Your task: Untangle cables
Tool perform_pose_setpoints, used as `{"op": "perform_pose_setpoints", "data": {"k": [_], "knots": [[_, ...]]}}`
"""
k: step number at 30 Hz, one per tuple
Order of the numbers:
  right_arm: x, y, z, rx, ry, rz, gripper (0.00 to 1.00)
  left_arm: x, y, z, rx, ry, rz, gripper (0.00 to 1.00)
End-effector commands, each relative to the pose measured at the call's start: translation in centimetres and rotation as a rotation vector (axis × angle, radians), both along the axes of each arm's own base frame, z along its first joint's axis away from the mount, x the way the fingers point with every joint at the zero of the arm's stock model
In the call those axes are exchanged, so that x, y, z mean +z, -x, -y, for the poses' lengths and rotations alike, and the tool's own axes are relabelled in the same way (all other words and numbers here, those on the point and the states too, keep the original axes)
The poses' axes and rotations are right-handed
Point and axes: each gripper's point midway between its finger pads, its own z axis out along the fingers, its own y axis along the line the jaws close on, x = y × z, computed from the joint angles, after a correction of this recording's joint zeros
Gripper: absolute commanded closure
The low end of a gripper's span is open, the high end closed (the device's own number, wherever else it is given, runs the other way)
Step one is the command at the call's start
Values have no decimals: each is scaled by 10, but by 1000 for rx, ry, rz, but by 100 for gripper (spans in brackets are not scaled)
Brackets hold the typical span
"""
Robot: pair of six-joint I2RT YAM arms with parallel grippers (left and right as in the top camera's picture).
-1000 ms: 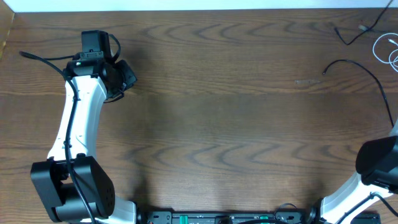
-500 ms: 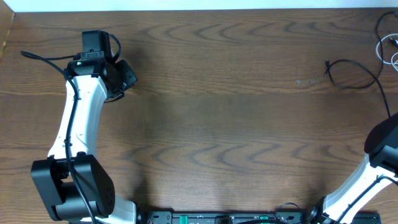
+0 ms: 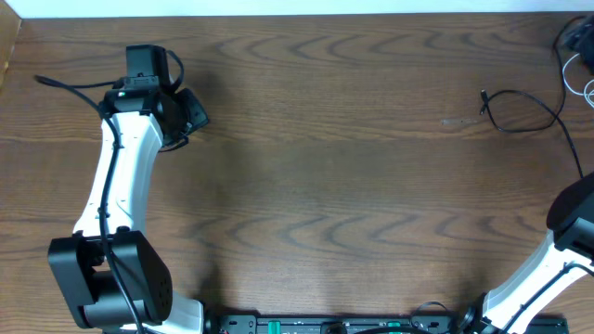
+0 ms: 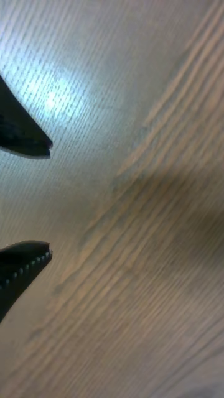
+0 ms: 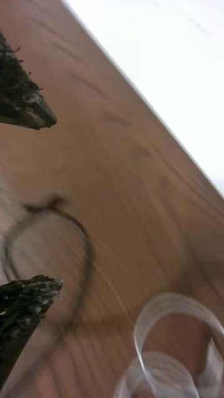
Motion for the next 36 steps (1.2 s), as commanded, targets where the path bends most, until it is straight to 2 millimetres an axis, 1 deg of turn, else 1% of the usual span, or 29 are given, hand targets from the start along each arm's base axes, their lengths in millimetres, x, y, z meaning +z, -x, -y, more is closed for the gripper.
{"op": "perform_pose_setpoints", "data": {"k": [1,2,6,9,10,11,12,13,14,15,17,19,23,27,29,33,36], "knots": [[30,4,-75,299,-79,74,25,-7,1,5,-11,-11,-20,26],[29,9,-86,334,-78,52,24,-7,2,5,-13,-10,-23,2],[36,30,-120,447,-63,3,22,-7,2,6,-14,-10,-23,2],[57,48,-142,495,-50,7,19,-7,1,8,4,10,-22,2],[71,55,-149,508,-37,24,17,-7,1,8,28,20,-23,2],[79,60,-153,515,-29,36,16,-7,2,8,31,21,-25,2],[93,69,-157,520,-17,55,15,-7,2,7,31,20,-24,2],[105,78,-161,523,-9,69,9,-7,2,7,31,20,-25,2],[116,88,-165,525,-1,81,1,-7,2,7,31,20,-24,2],[123,95,-168,527,1,87,1,-7,2,7,31,20,-24,2],[143,113,-173,527,22,115,1,-7,2,7,31,20,-25,2],[160,126,-176,527,45,153,1,-7,2,7,31,20,-24,2],[187,145,-182,526,86,220,1,-7,2,7,31,20,-25,2],[202,157,-185,525,110,257,1,-7,2,7,31,20,-24,2],[205,160,-185,525,115,266,1,-7,2,7,31,20,-24,2],[205,161,-186,524,116,267,1,-7,2,7,31,20,-25,2],[200,165,-187,525,100,240,1,-7,2,7,31,20,-24,2]]}}
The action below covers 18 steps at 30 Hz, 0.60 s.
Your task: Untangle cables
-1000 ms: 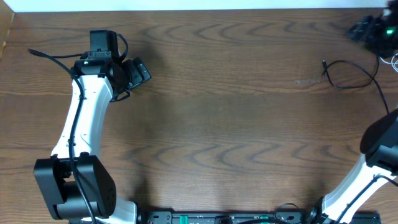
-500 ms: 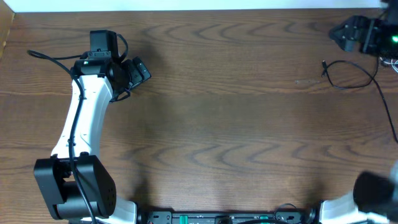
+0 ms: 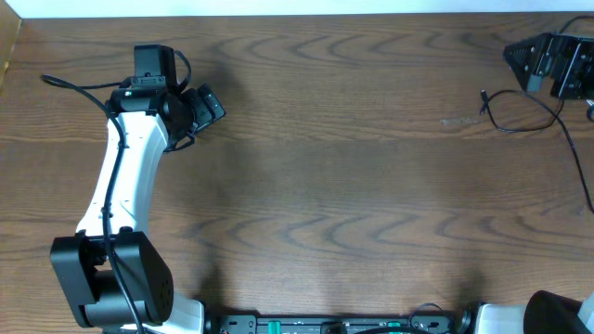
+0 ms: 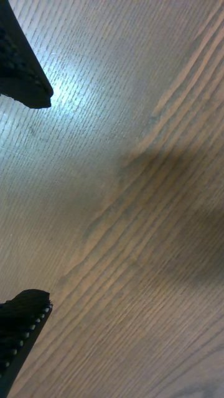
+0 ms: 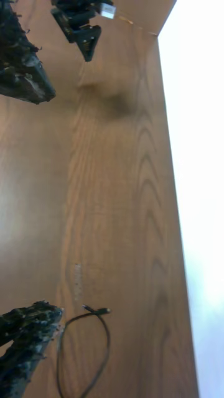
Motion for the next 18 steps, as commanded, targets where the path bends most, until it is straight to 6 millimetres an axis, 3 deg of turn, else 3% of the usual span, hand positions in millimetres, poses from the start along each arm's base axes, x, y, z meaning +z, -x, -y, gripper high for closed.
{"op": "perform_pose_setpoints", "data": {"k": [1,9,18], "knots": [[-1,9,-4,17,0,-17,1,-7,1,0,9,1,-19,2],[-19,17,3,-41,91,-106,1,-7,1,0,9,1,-19,2],[-16,6,-47,27,357,-36,1,-7,1,0,9,1,-19,2]]}}
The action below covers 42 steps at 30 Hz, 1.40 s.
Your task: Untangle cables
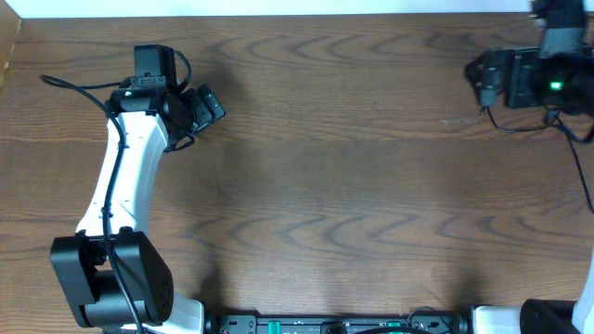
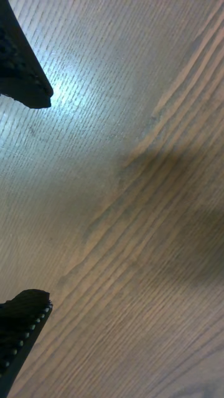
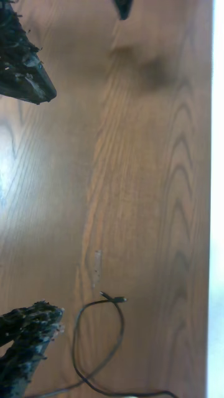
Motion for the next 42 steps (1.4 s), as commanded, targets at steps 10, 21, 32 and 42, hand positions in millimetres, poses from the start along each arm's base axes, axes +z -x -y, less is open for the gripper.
{"op": "perform_pose_setpoints", "data": {"k": [10,21,32,42], "knots": [[27,3,-65,130,90,304,1,-7,1,0,9,1,-19,2],[-37,33,-58,142,81,560,1,-7,1,0,9,1,-19,2],[-95,83,-22,46,39,894,1,-7,1,0,9,1,-19,2],[-154,108,-2,-22,52,1010,1,-7,1,0,9,1,-18,2]]}}
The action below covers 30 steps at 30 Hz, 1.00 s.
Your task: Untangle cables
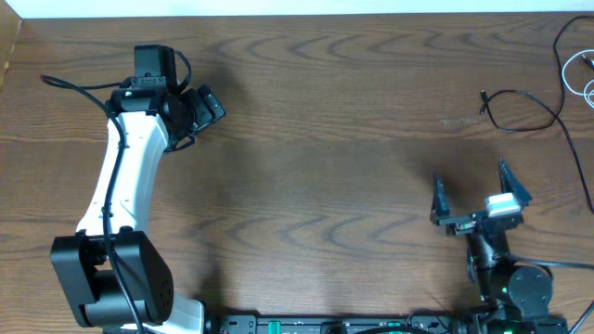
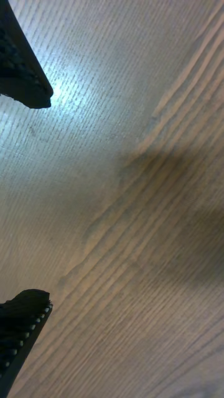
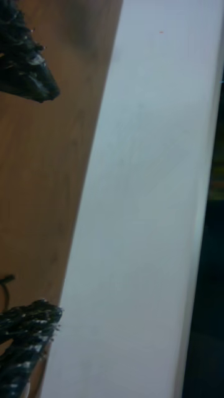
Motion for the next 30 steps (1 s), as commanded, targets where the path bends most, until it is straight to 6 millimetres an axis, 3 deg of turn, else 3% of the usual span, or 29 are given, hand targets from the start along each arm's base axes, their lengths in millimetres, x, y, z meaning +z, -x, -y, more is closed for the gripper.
{"op": "perform_pose_setpoints", "data": {"k": [1,7,9,13,30], "knots": [[-22,3,2,-5,10,13,1,-6,1,0,9,1,-17,2],[-29,5,5,-17,10,-15,1,-6,1,0,9,1,-17,2],[-42,4,4,-17,16,-64,1,-6,1,0,9,1,-17,2],[-85,4,4,-11,33,-241,1,-6,1,0,9,1,-17,2],[-82,3,4,-11,12,-234,1,-6,1,0,9,1,-17,2]]}}
